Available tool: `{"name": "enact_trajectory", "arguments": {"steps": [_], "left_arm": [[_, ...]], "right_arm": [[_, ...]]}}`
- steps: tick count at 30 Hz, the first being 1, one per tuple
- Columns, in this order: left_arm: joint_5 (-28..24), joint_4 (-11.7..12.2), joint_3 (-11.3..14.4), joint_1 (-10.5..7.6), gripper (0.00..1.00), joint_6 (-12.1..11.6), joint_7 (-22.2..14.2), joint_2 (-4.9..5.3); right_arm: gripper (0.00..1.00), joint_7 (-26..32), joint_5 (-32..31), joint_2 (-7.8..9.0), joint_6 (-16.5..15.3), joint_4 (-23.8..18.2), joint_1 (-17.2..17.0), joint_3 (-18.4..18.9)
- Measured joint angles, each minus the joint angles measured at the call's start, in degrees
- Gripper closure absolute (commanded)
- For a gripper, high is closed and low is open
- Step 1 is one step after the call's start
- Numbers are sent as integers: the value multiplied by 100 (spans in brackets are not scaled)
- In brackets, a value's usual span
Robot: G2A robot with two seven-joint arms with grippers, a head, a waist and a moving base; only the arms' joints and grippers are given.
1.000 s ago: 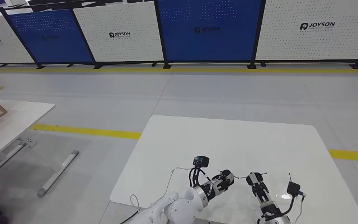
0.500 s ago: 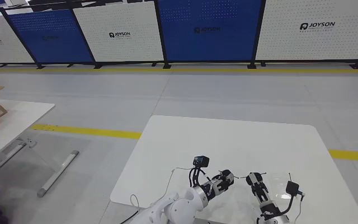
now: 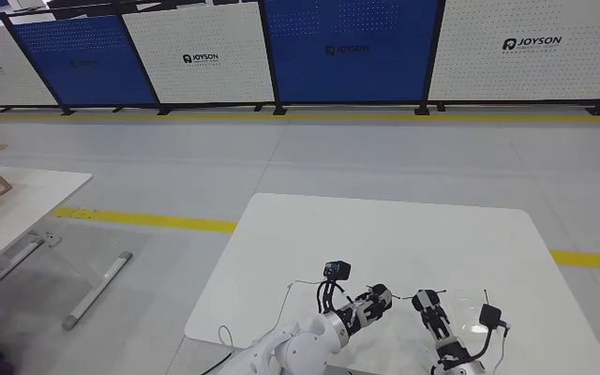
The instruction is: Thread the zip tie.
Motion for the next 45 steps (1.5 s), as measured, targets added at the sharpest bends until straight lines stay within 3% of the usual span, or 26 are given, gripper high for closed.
{"name": "enact_trajectory", "arguments": {"steps": [45], "left_arm": [[0,0,0,0,100,0,0,0]], "right_arm": [[100,188,-189,-174,-9,91,54,38]]}}
